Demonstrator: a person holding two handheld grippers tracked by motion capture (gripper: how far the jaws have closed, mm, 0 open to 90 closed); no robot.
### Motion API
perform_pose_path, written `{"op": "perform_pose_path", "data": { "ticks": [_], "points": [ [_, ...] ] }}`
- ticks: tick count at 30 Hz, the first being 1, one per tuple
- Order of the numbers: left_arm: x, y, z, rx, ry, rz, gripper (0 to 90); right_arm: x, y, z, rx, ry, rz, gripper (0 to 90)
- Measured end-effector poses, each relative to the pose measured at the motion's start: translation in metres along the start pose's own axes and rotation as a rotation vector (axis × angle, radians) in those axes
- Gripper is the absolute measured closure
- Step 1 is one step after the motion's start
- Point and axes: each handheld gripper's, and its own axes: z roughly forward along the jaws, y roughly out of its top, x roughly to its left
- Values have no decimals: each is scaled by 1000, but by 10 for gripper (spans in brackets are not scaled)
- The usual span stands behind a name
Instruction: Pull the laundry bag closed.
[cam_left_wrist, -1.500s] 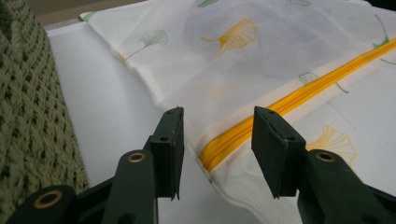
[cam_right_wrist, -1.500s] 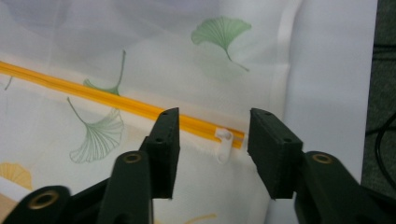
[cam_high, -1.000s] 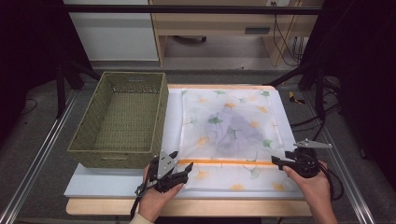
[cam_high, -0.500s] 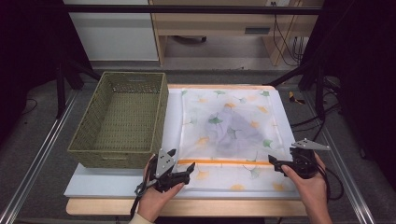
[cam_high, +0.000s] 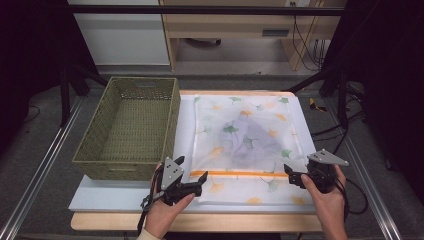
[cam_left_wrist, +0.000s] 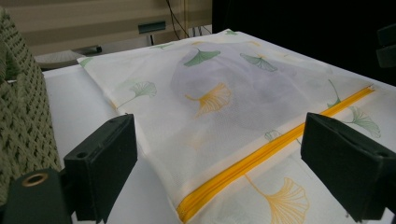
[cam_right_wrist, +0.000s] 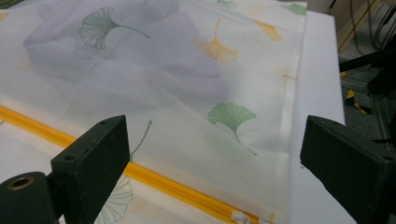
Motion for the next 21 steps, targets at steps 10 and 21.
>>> {"op": "perform_pose_path", "data": {
  "ticks": [10,21],
  "points": [
    [4,8,-7,-30,-13,-2,66,0,-2,-1,-38,-37,-9,121],
    [9,14,-12,-48,-21,0,54,-2,-6,1,-95,-53,-32,114]
  ]
}}
